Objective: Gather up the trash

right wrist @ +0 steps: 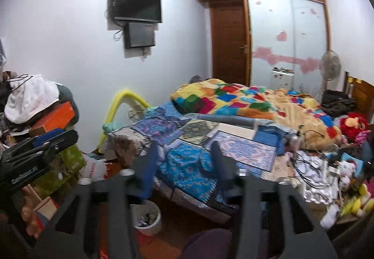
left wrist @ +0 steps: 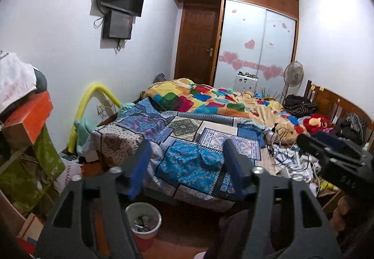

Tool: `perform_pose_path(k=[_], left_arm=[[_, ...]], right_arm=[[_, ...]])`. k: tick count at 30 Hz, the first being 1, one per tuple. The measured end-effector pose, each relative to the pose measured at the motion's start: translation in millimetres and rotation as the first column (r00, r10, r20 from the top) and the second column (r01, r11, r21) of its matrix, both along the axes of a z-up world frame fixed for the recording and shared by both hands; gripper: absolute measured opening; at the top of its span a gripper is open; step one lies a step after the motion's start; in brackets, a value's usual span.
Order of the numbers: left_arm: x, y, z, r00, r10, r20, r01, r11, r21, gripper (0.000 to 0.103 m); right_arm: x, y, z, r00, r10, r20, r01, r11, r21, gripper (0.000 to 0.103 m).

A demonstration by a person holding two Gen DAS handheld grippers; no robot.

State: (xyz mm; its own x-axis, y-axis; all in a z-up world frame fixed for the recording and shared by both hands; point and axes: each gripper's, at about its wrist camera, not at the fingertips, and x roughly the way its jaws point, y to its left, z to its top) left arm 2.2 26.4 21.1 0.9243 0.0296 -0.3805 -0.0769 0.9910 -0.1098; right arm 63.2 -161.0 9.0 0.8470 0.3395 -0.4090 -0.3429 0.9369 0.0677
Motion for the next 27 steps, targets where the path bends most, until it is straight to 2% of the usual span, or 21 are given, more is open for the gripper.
perform_pose_path(k=[2,3,4,6,9,16,27], left_arm=[[-8.6,-4.2,-1.9,1.000,0.006,-0.003,-0.006,1.000,0.008,0.086],[-11.6,-5.2,-3.0,1.000,0.007,-0.003,-0.007,1.000,0.006,0.089],[-14.8,-5.9,-3.9,1.000,0.007,-0.002,-0.007,1.000,0.002,0.090],[-19.7,-8.2,-6.3,1.000,0.001,-0.003,-0.001,1.000,0.008,0.090],[-25.5,-12.2,-8.0,1.000,-0.004,-0.004,0.004,1.000,0.022,0.091],[-33.5,-18.2,-8.4,1.000,-0.016,0.008,0.016,1.000,0.023,0.091],[-35.9,-15.9,-9.6,1.000,-0.015,0.006,0.015,1.000,0.017,0.091]], right_arm=[[-10.6,-8.4,-0.2,0.999,-0.035,0.012,0.035,0.999,0.015,0.076],[-16.0,-12.7,0.7,0.999,-0.051,0.018,0.051,0.999,0.011,0.078],[-17.7,-13.7,0.2,0.998,-0.059,0.021,0.059,0.998,0.007,0.079],[-22.9,-15.5,0.1,0.996,-0.087,0.028,0.087,0.996,-0.001,0.090],[-31.1,-21.7,-1.3,0.993,-0.110,0.049,0.110,0.994,0.018,0.098],[-48.2,-24.3,1.9,0.986,-0.132,0.100,0.131,0.991,0.012,0.099],[-57.6,-19.0,1.1,0.987,-0.113,0.118,0.115,0.993,-0.014,0.099]])
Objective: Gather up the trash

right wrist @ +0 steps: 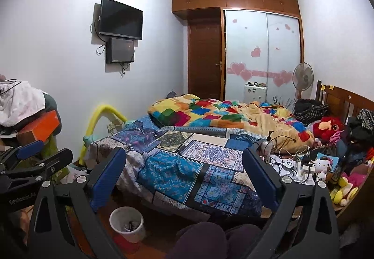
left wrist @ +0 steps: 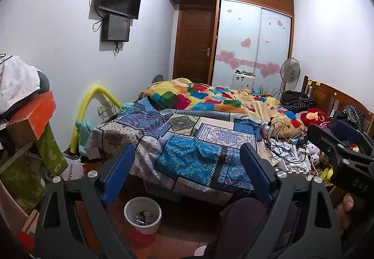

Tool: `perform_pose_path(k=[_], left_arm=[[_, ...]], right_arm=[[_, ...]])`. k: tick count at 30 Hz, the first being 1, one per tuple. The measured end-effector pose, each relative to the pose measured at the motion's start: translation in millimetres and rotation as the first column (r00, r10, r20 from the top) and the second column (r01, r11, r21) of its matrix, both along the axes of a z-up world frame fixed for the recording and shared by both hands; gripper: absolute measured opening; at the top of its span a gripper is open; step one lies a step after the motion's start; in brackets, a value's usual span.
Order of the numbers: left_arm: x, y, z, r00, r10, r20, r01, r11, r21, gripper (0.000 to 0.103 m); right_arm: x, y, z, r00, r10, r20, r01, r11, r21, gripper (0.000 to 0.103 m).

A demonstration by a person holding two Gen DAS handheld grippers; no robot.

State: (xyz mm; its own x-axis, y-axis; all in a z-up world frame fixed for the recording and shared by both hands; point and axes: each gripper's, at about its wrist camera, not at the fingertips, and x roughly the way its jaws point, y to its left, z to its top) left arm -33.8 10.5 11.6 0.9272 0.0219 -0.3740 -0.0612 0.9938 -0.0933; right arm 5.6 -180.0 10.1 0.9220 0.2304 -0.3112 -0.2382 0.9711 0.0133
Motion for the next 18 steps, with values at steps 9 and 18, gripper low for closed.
perform_pose_path(k=[9,18], left_arm=[[-0.7,1.8,-1.1,1.000,0.002,-0.002,-0.002,1.000,-0.003,0.092],[-3.9,0.9,-3.1,1.000,0.010,0.001,-0.010,1.000,-0.001,0.092]], right_arm=[[-1.9,1.3,-0.4,1.000,0.011,-0.018,-0.011,1.000,0.000,0.099],[-0.6,1.0,-0.8,0.999,0.012,-0.032,-0.012,1.000,0.005,0.099]])
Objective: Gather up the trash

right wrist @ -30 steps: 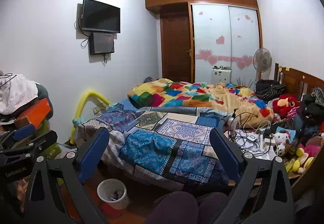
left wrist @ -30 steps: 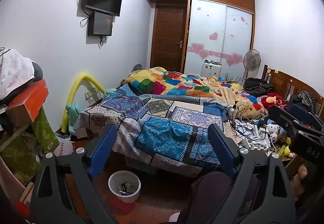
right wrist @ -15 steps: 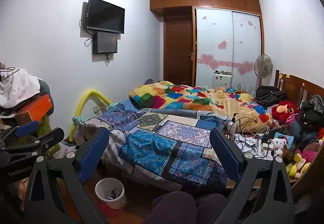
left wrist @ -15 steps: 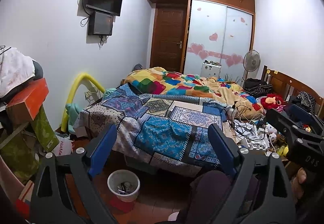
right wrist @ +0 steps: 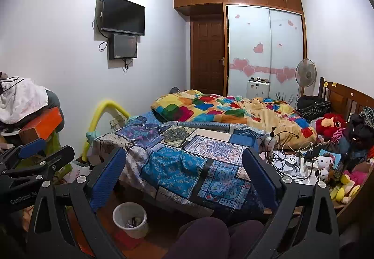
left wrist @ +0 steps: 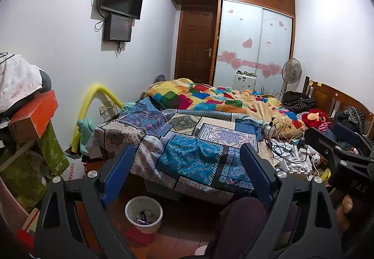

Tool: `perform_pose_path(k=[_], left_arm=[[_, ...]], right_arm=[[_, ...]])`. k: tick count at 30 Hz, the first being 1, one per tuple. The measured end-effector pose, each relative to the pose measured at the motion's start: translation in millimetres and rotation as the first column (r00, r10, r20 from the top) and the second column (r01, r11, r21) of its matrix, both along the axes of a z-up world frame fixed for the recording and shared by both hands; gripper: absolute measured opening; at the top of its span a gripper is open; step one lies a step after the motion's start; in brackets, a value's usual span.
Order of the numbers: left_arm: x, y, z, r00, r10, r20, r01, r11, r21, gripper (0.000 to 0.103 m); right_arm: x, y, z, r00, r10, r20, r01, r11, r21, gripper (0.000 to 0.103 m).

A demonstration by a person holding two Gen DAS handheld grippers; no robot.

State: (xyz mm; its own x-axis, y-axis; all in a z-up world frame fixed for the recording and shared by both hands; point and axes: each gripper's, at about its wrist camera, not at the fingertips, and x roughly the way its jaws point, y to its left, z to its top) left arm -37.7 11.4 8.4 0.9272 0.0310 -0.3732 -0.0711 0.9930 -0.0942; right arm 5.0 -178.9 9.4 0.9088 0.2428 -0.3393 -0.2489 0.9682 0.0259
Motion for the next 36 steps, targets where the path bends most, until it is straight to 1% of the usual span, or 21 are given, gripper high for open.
perform_pose_path(k=[8,25,36], left_arm=[[-1.2,-3.0,0.0,1.000,0.005,0.002,-0.005,1.000,0.005,0.092],[-0.3,-8.7,0.6,1.000,0.016,0.013,-0.016,1.000,0.010,0.092],[-3.8,-7.2,0.1,0.999,0.032,0.019,-0.032,0.999,0.012,0.098]], right_arm=[[2.8,-1.0,-0.3,1.000,0.001,-0.016,-0.001,1.000,0.008,0.099],[1.6,2.8,-1.0,1.000,0.002,-0.017,-0.002,1.000,0.006,0.099],[1.4,5.1,-2.4,1.000,0.008,-0.020,-0.008,1.000,0.002,0.099]])
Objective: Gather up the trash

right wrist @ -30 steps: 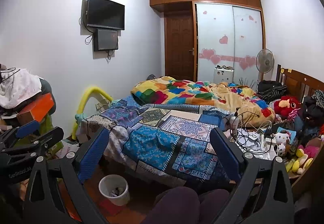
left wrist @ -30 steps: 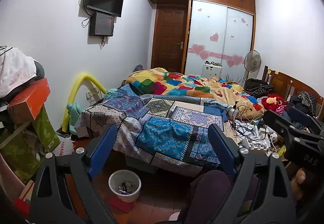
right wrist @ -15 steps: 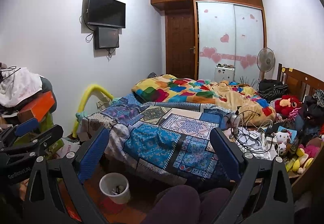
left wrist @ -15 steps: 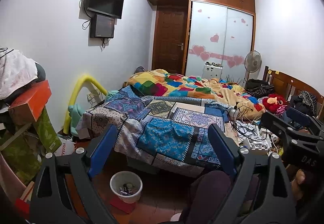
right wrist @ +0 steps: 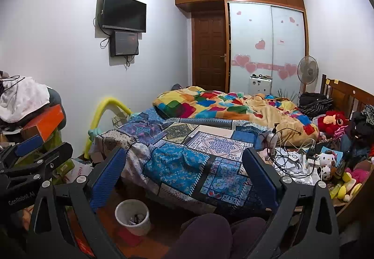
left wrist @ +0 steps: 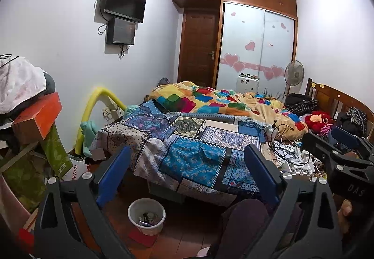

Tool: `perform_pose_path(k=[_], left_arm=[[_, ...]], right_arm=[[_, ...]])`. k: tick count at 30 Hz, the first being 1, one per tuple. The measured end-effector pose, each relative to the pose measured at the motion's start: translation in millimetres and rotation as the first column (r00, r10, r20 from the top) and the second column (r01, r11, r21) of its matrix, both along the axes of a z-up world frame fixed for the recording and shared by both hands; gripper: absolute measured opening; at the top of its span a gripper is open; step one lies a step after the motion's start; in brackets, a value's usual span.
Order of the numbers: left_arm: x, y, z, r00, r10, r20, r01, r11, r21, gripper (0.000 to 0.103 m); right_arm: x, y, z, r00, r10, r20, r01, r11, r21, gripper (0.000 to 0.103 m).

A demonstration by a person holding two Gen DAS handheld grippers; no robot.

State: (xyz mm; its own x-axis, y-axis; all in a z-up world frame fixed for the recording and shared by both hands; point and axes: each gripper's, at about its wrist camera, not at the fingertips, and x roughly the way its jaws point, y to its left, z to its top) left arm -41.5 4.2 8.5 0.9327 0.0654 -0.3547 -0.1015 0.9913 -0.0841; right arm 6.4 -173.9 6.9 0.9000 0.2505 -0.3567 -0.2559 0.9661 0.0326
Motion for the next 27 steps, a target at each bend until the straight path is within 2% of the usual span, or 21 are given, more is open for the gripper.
perform_pose_path(k=[27], left_arm=[[-1.8,-0.1,1.5,1.000,-0.014,0.008,0.014,1.000,0.004,0.100]], right_arm=[[1.3,-1.5,0.1,1.000,0.003,-0.002,-0.003,1.000,0.000,0.099]])
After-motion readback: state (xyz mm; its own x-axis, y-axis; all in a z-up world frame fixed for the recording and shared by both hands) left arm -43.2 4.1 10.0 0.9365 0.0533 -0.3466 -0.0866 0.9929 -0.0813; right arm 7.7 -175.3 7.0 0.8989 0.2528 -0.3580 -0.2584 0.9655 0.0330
